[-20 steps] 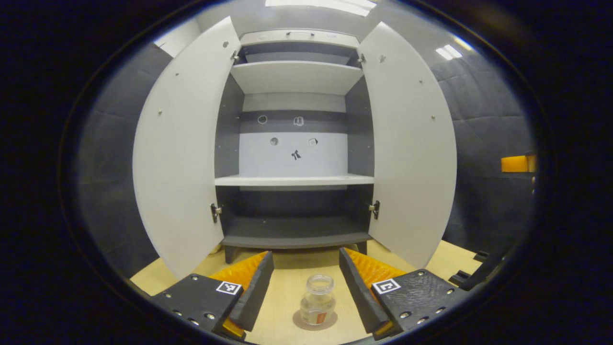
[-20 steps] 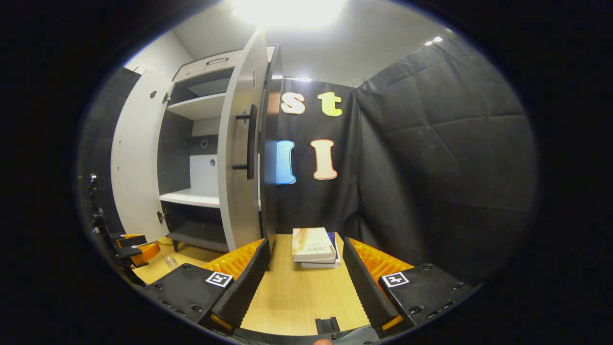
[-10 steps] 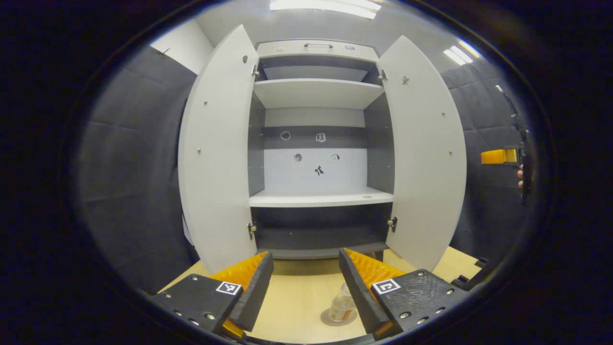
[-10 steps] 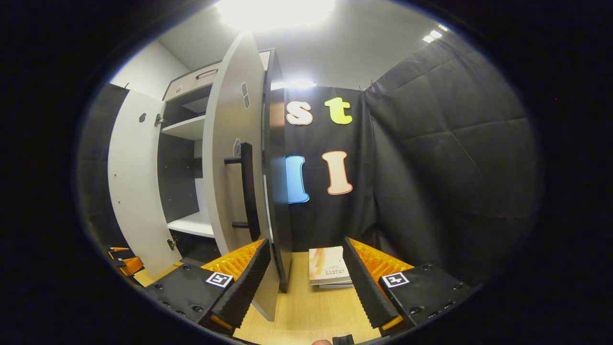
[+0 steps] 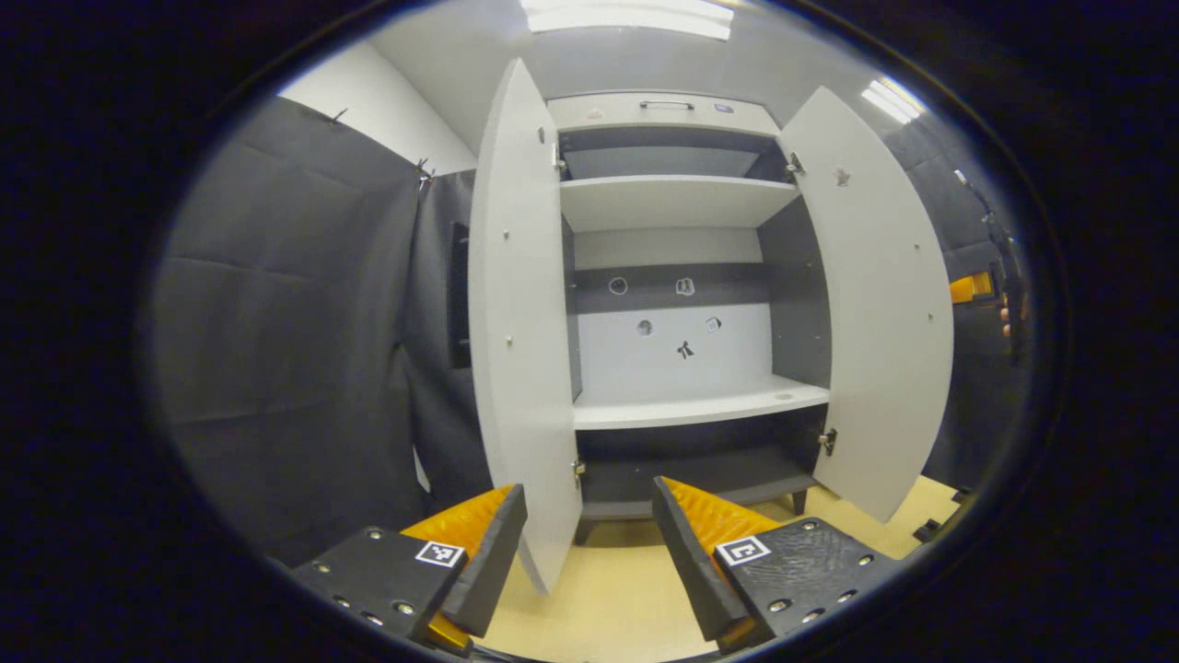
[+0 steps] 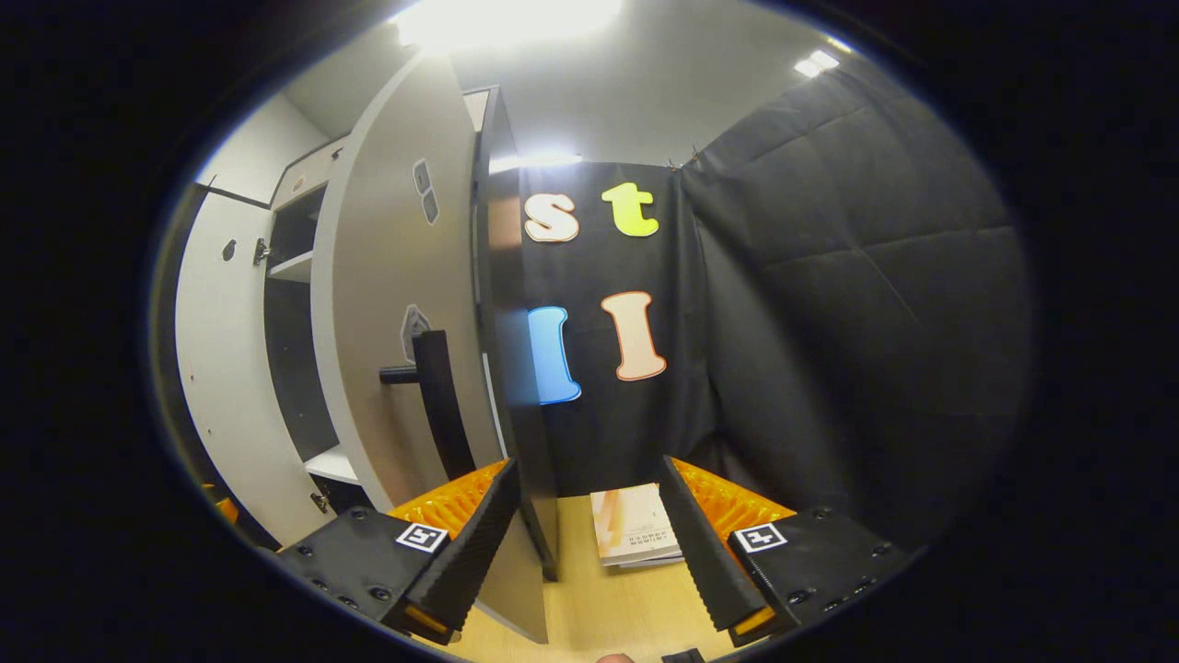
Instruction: Grasp the bottle in the cabinet with the left hand and place it on the coaster, then close the right door with the right hand and the left door with the left hand.
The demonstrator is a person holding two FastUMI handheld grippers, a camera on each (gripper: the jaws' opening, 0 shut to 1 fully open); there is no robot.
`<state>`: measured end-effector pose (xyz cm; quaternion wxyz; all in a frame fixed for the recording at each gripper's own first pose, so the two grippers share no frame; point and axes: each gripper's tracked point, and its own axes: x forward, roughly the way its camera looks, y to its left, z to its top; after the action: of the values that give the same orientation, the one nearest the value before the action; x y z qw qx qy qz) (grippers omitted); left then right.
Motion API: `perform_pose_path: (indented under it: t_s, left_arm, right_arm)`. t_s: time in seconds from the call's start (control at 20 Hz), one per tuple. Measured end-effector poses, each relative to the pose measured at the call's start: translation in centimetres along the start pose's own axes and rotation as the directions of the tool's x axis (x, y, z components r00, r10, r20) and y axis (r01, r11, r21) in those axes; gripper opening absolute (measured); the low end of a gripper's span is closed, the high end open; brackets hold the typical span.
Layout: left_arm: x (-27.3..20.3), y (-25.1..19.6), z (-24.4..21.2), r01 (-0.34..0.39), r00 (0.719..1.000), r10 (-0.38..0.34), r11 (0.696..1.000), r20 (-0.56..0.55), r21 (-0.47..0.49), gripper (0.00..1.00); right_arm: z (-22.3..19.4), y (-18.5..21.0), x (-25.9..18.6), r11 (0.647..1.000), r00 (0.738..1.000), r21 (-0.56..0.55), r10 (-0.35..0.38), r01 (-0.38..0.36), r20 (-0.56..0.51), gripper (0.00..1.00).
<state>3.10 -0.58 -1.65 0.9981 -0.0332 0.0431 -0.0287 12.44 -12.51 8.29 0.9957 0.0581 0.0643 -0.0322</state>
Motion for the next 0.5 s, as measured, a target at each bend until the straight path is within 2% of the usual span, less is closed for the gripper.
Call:
perform_pose_path:
  t_s: [0.15, 0.2, 0.25, 0.5]
  left_arm:
    - [-0.3, 3.7, 0.2, -0.05, 0.999, 0.05, 0.999, 0.005, 0.006, 0.84]
    - [-0.4, 4.9, 0.2, -0.066, 0.998, 0.066, 0.998, 0.008, 0.01, 0.84]
    - [-0.2, 5.9, 0.2, -0.079, 0.997, 0.079, 0.997, 0.008, 0.011, 0.84]
    - [0.7, 9.7, -0.2, -0.105, 0.995, 0.105, 0.995, 0.001, -0.003, 0.83]
  right_arm:
    - [0.1, 0.1, 0.2, 0.999, 1.0, -0.039, -0.018, 0.018, 0.001, 0.95]
    - [0.1, 0.2, 0.2, 0.998, 1.0, -0.054, -0.024, 0.024, 0.002, 0.92]
    - [0.3, 0.5, 0.0, 0.997, 1.0, -0.067, -0.027, 0.027, 0.008, 0.95]
    - [0.4, 1.1, -0.3, 0.994, 0.998, -0.09, -0.059, 0.06, 0.013, 0.95]
